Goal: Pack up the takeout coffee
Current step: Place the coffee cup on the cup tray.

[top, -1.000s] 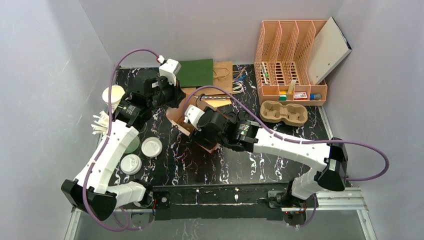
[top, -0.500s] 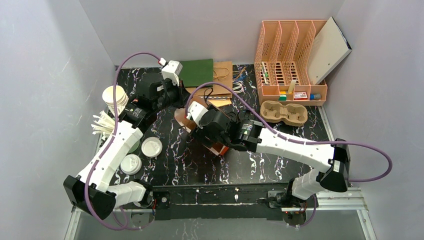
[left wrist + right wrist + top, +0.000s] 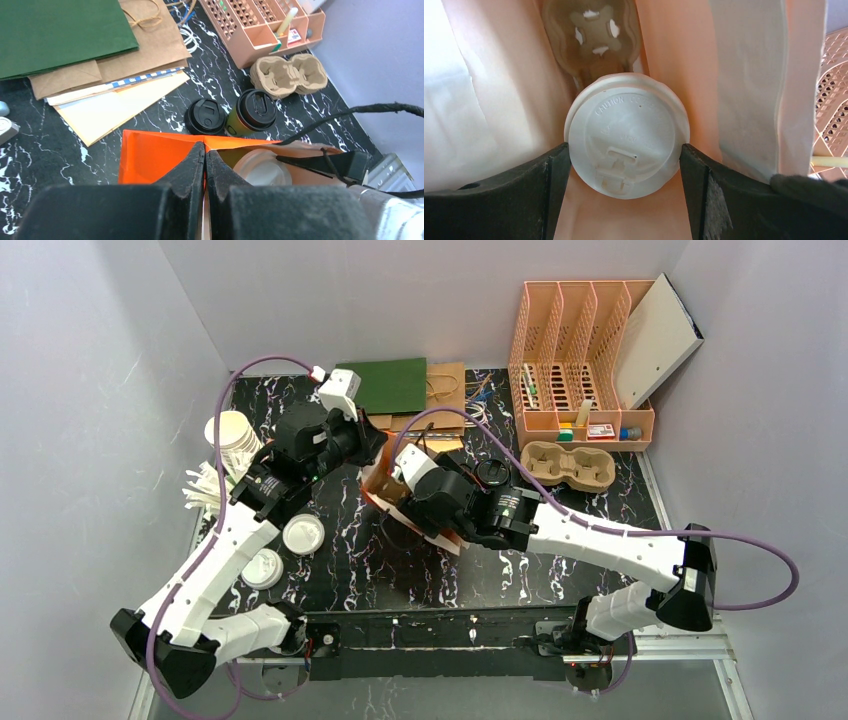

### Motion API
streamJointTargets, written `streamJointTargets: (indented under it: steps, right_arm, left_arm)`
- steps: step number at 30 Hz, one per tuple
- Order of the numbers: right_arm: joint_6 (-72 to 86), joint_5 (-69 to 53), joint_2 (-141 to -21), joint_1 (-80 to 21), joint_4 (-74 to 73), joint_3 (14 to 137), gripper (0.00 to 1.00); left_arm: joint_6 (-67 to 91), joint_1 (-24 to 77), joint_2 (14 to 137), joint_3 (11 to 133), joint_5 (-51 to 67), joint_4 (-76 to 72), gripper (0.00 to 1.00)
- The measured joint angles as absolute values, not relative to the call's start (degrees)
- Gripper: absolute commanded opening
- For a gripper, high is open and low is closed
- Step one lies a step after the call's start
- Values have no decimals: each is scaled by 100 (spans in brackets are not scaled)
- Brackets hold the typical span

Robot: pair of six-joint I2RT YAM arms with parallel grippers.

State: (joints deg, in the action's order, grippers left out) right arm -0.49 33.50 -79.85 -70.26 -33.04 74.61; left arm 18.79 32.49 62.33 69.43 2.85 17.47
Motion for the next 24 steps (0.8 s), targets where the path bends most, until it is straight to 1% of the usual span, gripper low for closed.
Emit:
streamJointTargets:
  steps: [8, 24]
  right_arm:
    - [-322, 3369, -7911, -6997, -2926, 7140, 51]
    - [-449, 3339, -8044, -6831, -2512, 7129, 50]
  left_arm:
    - [1581, 3393, 6123, 6943, -222, 1557, 0]
    - [1365, 3415, 5850, 6543, -235, 1417, 0]
